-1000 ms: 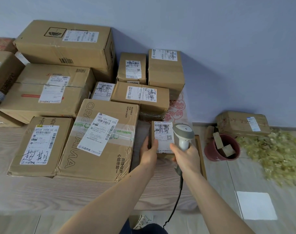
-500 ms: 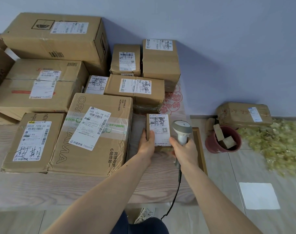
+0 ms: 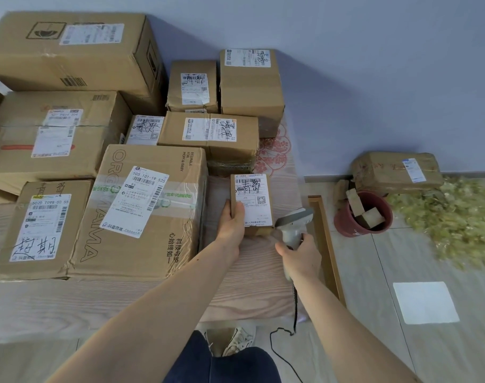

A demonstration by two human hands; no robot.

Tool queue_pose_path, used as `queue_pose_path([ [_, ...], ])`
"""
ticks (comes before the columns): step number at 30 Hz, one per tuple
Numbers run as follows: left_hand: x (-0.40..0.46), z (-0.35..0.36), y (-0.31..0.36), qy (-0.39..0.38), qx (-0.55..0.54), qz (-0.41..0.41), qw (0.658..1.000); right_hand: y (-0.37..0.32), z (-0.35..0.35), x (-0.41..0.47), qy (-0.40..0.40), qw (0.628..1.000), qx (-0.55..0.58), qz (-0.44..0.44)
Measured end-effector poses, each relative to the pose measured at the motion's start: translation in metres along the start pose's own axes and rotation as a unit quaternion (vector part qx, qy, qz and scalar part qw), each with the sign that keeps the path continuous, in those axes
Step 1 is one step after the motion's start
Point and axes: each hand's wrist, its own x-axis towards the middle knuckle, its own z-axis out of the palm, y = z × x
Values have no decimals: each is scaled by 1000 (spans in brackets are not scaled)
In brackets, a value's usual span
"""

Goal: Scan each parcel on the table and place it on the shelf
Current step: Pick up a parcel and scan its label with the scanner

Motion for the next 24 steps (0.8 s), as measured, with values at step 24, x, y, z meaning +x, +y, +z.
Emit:
queue_pose_path([
  [24, 3, -7, -1, 14, -3, -2, 1000, -22, 6, -8, 118, 986, -50, -109],
])
